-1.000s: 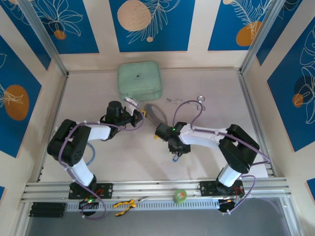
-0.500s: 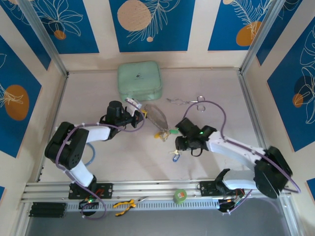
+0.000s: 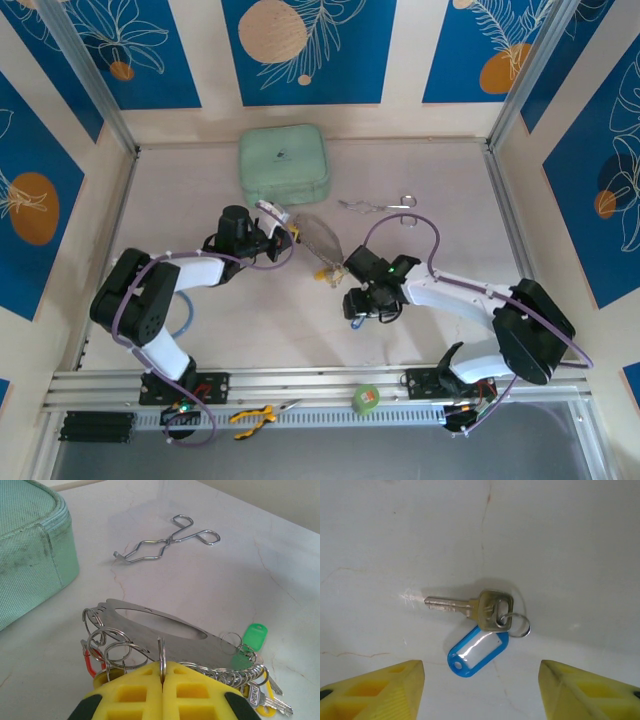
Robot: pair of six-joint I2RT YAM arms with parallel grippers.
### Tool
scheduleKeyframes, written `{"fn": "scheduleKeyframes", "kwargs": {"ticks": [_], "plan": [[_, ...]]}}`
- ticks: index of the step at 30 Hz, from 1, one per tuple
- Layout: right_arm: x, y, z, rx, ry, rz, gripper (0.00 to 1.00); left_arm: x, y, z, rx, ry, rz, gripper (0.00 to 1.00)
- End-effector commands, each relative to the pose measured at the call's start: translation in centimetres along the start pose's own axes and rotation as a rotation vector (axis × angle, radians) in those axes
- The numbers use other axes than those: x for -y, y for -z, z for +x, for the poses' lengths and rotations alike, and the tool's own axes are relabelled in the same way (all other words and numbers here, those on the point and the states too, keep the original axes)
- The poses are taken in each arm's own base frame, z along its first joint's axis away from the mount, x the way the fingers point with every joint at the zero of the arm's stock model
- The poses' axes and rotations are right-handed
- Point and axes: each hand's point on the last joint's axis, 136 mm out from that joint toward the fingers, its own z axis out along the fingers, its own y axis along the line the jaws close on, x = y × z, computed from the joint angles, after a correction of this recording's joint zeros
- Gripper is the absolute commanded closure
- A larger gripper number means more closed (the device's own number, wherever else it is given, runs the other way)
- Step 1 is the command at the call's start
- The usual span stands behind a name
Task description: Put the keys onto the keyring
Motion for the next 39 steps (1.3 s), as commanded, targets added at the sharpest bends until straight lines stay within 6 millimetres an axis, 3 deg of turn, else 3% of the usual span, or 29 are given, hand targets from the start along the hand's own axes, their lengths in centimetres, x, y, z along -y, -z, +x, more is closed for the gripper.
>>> {"fn": "scheduleKeyframes", "kwargs": {"ticks": [1,5,17,29,35,39], "plan": [[0.4,0.2,0.6,-0.012,-0.216,0.060,0.36,1.1,0.4,-1.7,0.042,-0.048,0.023,1.00],[1.0,-0.1,1.1,-0.017,-0.336,0.113,0.36,1.3,0.4,-1.7,0.042,-0.050,0.025,1.00],[-0.4,-1.0,1.9,-0.046,-0.450,0.093,0.39,1.4,0.4,-1.7,0.041,-0.059,0.024,1.00],[-1.2,-2.4,0.4,-0.043,-0.419,0.104,0.55,1.5,0.5,-1.7,0.040,-0.066,0.025,1.00],[-1.3,-2.9,0.0,-0.045,-0.416,0.122,0.59,1.5,0.4,-1.8,0.039,-0.070,0.027,1.00],[-1.2,-2.8,-0.8,-0.015,-0.387,0.131,0.71,1.6,0.4,-1.8,0.038,-0.072,0.030,1.00]]}}
